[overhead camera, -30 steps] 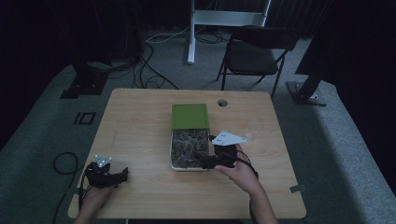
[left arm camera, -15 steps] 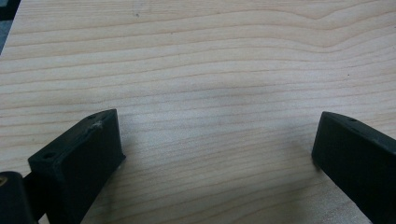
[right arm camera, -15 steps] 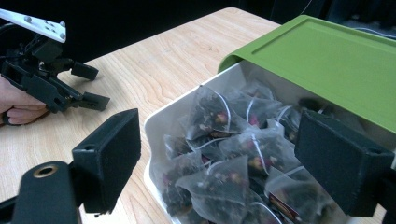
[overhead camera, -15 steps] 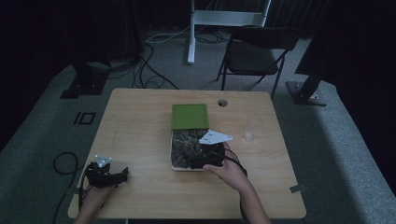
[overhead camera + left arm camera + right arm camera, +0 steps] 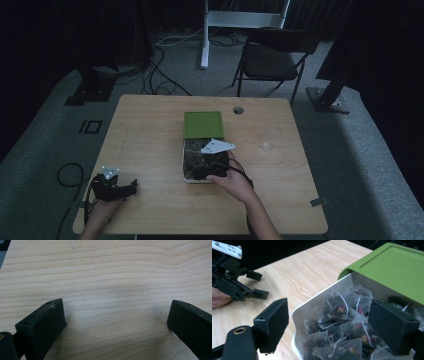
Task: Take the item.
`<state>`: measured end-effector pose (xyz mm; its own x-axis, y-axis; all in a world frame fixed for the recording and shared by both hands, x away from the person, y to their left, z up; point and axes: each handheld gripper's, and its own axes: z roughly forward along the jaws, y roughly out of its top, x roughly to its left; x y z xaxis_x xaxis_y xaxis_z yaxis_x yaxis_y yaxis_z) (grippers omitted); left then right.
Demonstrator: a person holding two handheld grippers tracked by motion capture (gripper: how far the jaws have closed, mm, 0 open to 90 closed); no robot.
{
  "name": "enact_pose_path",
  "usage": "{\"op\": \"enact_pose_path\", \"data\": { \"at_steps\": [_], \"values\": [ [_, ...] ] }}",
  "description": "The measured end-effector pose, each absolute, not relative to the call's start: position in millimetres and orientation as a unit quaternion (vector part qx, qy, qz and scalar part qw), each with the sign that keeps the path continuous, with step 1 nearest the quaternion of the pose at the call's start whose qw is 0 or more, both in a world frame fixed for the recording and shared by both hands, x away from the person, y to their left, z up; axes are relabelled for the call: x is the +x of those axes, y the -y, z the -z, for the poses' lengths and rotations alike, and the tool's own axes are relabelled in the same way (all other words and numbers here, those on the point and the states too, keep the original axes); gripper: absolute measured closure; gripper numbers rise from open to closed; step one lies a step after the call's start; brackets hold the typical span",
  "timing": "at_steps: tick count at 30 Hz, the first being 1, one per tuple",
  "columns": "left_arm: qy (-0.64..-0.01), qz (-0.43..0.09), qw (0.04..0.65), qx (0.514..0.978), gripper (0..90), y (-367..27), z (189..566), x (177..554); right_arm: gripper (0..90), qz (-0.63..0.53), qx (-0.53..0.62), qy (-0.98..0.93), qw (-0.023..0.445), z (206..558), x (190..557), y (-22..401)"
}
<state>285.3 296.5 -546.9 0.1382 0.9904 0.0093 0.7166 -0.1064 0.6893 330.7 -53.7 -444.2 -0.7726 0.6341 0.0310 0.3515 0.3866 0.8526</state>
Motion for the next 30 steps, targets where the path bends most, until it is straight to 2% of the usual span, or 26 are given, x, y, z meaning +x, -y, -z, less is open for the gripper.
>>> {"op": "enact_pose_path", "data": {
  "at_steps": [12,18,30],
  "values": [
    [-0.608,-0.247,0.277,0.702,2.2,-297,547,285,24.0,-0.438,0.313,-0.826,0.167,453,338,38],
    [-0.608,-0.247,0.277,0.702,2.2,-297,547,285,39.6,-0.422,0.322,-0.825,0.193,457,342,35],
    [-0.608,-0.247,0.277,0.702,2.2,-297,547,285,46.2,-0.398,0.326,-0.834,0.201,464,347,27]
  ]
}}
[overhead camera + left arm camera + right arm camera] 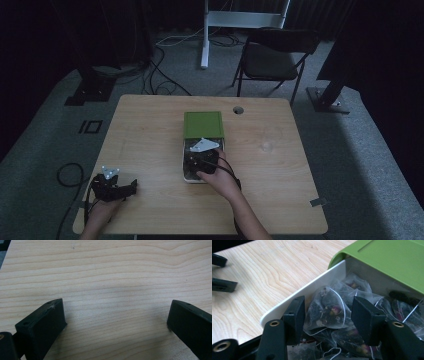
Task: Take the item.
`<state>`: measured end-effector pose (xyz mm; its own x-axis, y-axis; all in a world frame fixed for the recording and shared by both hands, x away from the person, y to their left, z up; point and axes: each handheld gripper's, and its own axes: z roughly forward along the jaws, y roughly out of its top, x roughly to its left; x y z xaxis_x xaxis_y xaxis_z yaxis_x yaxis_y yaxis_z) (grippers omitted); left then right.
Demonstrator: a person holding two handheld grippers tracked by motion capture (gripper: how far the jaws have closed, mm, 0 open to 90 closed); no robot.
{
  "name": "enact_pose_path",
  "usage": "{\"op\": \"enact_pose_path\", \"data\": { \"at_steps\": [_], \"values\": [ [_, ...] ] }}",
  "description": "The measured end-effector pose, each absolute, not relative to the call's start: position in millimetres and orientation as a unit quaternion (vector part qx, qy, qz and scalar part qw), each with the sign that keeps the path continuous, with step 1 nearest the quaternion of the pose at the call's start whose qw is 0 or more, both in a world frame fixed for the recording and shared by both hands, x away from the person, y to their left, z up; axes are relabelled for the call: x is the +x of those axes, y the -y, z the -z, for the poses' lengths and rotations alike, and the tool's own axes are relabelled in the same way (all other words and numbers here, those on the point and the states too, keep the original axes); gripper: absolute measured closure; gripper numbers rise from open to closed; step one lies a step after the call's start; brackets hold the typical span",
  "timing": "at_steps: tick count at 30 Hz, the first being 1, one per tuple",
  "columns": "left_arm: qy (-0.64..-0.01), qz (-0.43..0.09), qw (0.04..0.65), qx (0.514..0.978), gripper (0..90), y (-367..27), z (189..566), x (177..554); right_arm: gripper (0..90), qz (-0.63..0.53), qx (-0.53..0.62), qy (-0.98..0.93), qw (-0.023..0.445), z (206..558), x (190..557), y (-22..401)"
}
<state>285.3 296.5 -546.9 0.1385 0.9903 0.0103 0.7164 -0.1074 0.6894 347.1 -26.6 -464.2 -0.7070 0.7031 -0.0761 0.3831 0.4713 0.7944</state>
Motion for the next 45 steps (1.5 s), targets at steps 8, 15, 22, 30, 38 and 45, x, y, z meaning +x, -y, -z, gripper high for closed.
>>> {"op": "enact_pose_path", "data": {
  "at_steps": [8,15,22,30,38,45],
  "values": [
    [-0.608,-0.247,0.278,0.701,2.2,-296,547,285,61.6,-0.395,0.319,-0.840,0.194,466,348,26],
    [-0.608,-0.247,0.277,0.702,2.2,-297,547,285,72.3,-0.397,0.310,-0.844,0.182,462,348,31],
    [-0.608,-0.247,0.277,0.702,2.2,-297,547,285,72.6,-0.418,0.320,-0.831,0.179,451,344,40],
    [-0.608,-0.247,0.277,0.702,2.2,-297,547,285,72.7,-0.444,0.328,-0.816,0.172,439,341,54],
    [-0.608,-0.247,0.277,0.702,2.2,-297,547,285,72.7,-0.467,0.329,-0.803,0.170,433,340,64],
    [-0.608,-0.247,0.277,0.702,2.2,-297,547,285,72.7,-0.477,0.332,-0.795,0.175,429,340,74]
  ]
}}
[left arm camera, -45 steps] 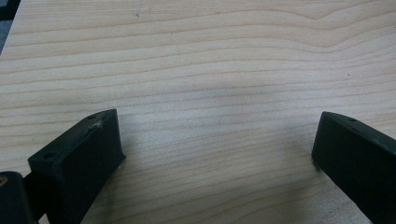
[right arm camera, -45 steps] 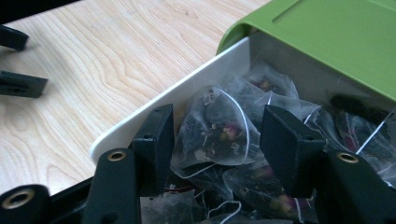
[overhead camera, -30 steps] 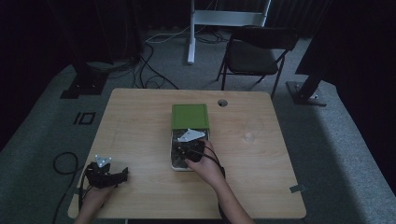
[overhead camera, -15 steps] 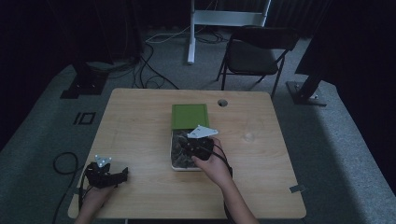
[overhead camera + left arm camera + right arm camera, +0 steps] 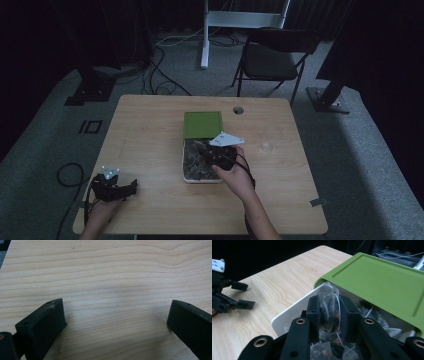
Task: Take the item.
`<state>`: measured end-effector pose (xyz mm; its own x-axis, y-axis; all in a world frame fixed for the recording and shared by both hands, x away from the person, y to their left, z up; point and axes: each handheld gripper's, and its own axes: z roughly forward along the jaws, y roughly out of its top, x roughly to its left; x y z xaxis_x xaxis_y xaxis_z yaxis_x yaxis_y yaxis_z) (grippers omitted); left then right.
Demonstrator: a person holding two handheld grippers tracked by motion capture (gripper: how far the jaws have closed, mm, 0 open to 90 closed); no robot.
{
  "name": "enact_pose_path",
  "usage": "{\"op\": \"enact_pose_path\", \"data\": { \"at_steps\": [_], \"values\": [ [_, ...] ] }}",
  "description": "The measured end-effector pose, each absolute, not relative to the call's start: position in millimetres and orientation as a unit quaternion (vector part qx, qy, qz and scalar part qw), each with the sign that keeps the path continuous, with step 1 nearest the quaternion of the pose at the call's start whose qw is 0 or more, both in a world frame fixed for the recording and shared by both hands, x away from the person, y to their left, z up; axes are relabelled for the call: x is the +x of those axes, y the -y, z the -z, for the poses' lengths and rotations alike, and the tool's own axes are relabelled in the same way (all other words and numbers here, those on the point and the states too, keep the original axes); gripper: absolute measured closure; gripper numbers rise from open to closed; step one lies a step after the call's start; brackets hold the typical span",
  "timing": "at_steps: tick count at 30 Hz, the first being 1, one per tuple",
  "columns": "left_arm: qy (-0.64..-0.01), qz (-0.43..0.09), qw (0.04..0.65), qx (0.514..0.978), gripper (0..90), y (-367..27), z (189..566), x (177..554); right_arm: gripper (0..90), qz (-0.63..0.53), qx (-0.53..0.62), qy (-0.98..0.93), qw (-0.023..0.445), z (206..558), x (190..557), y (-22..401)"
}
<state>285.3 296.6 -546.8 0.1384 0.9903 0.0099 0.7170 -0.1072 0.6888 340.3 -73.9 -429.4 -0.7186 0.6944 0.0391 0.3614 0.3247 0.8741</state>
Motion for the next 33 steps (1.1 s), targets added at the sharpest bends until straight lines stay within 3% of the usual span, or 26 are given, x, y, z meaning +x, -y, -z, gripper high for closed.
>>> {"op": "enact_pose_path", "data": {
  "at_steps": [33],
  "values": [
    [-0.608,-0.247,0.277,0.702,2.2,-297,547,285,72.5,-0.481,0.372,-0.761,0.224,418,345,138]
  ]
}}
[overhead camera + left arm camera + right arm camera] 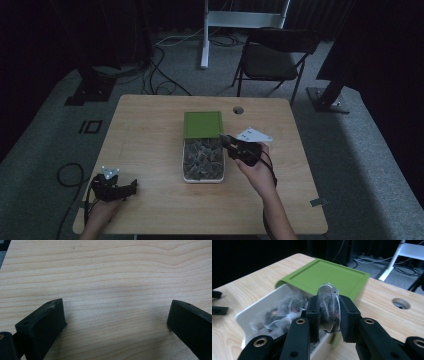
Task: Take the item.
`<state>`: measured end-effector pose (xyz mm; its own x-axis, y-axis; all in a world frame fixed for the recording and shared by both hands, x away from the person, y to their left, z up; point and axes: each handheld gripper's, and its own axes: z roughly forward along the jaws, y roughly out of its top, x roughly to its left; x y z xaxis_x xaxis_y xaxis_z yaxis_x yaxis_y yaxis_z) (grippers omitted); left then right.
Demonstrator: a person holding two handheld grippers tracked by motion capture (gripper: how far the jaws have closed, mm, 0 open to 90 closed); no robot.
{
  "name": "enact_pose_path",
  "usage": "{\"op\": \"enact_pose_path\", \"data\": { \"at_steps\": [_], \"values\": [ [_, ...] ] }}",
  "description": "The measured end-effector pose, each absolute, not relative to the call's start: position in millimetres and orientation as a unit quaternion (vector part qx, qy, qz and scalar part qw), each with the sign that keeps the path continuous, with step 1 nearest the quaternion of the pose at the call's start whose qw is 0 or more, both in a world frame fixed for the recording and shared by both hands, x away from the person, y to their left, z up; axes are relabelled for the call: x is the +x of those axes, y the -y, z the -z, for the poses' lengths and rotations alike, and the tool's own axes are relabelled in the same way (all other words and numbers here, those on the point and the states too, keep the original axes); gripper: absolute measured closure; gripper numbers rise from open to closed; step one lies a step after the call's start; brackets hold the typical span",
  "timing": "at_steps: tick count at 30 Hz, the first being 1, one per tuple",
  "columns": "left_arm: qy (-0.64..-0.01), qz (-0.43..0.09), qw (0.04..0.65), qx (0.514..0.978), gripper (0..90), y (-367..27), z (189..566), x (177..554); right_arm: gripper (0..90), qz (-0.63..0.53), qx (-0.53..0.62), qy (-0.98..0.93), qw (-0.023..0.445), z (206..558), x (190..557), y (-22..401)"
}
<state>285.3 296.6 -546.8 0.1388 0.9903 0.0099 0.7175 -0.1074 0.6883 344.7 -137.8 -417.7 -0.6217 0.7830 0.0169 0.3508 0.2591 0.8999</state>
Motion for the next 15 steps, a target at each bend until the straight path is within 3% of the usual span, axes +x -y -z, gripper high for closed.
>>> {"op": "enact_pose_path", "data": {
  "at_steps": [15],
  "values": [
    [-0.608,-0.247,0.277,0.702,2.2,-297,547,285,72.5,-0.480,0.406,-0.735,0.255,415,353,177]
  ]
}}
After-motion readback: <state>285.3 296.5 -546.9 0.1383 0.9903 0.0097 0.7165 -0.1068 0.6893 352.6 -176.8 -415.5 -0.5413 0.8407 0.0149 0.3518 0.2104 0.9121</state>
